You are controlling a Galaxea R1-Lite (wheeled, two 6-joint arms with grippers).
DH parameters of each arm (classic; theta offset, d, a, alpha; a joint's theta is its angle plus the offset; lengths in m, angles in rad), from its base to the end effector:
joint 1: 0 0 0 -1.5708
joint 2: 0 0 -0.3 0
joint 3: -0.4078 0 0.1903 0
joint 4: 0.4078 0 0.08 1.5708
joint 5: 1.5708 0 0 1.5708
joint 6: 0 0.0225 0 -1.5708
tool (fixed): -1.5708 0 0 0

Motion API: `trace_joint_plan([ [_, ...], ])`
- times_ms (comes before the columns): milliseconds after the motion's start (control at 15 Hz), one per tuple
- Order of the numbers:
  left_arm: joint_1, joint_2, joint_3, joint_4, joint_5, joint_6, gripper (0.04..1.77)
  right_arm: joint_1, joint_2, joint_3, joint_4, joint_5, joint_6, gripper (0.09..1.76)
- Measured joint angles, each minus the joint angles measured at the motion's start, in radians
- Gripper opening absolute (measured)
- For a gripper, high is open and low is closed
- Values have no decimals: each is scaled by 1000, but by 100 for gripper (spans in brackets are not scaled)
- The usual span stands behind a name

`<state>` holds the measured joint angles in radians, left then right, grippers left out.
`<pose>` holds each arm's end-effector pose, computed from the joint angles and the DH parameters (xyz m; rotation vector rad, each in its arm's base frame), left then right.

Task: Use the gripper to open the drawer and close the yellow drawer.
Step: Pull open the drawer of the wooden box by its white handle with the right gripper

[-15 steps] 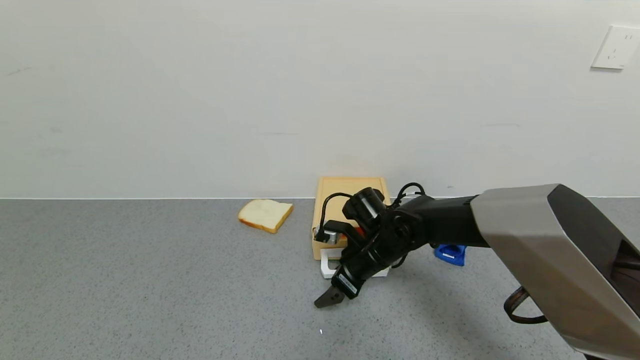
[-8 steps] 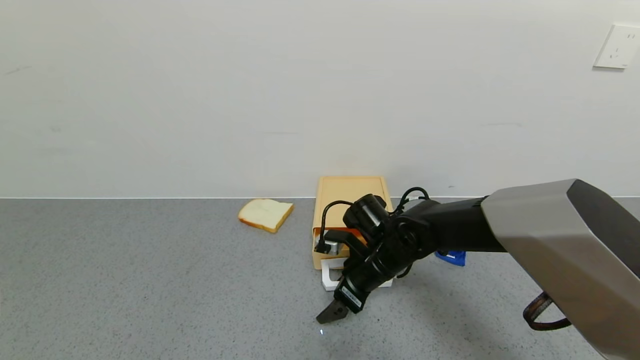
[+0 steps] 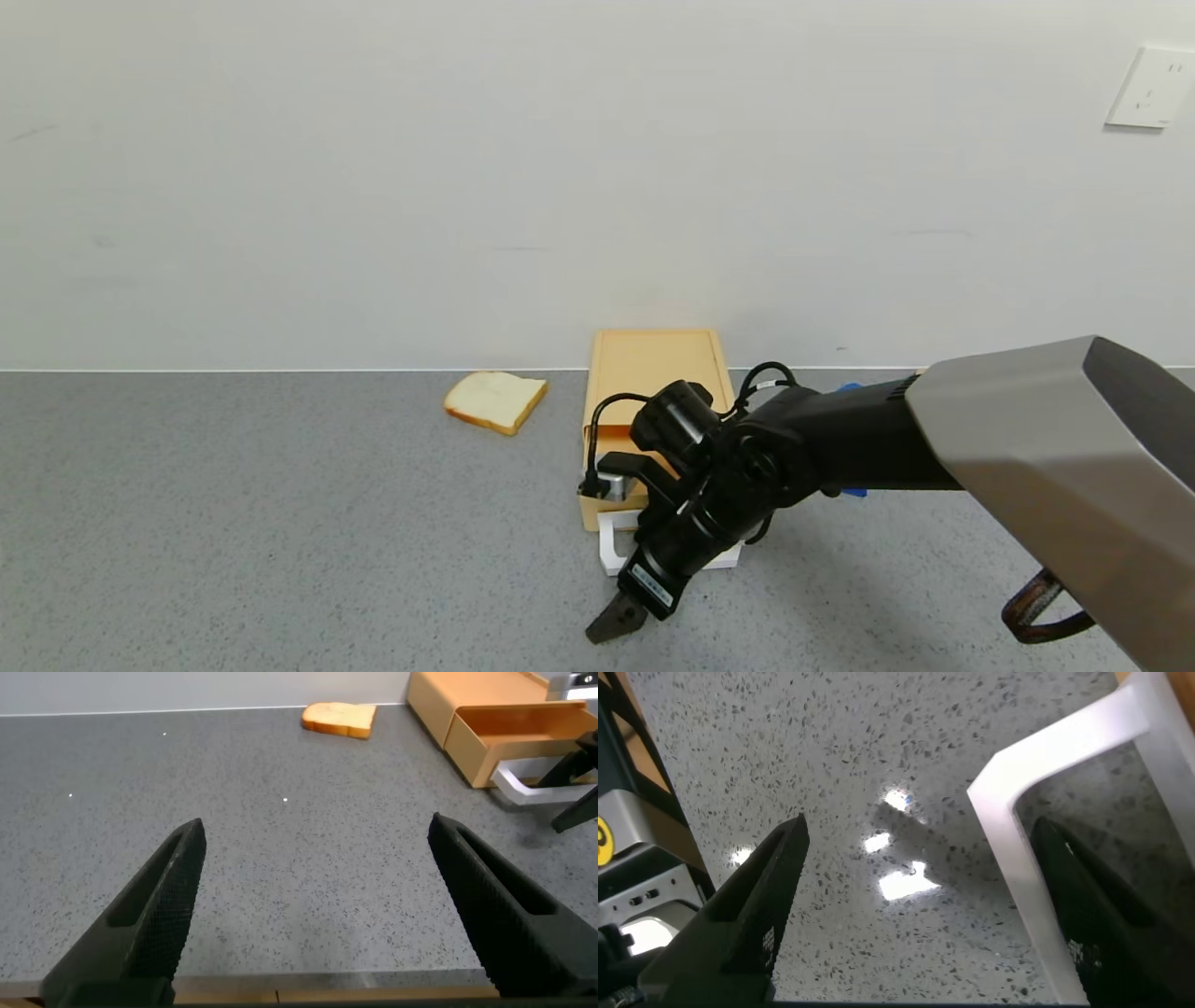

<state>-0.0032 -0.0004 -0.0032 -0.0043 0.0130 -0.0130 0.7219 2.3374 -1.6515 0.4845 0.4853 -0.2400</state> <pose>-0.0231 0.0004 0.0768 -0.0131 -0.0080 0.0097 0.3158 0.2921 0.0718 -0.3306 1.0982 1.2051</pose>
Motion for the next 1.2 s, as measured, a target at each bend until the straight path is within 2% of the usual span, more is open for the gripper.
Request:
trace_joint_plan([
  [800,0,0,0,0,0,0,172,39,-24,14,-39,-19,191,171],
  [1000,0,0,0,0,0,0,172,49,-24,14,-59,-61,216,171],
  [1200,0,0,0,0,0,0,172,57,-24,19,-63,-62,227,171],
])
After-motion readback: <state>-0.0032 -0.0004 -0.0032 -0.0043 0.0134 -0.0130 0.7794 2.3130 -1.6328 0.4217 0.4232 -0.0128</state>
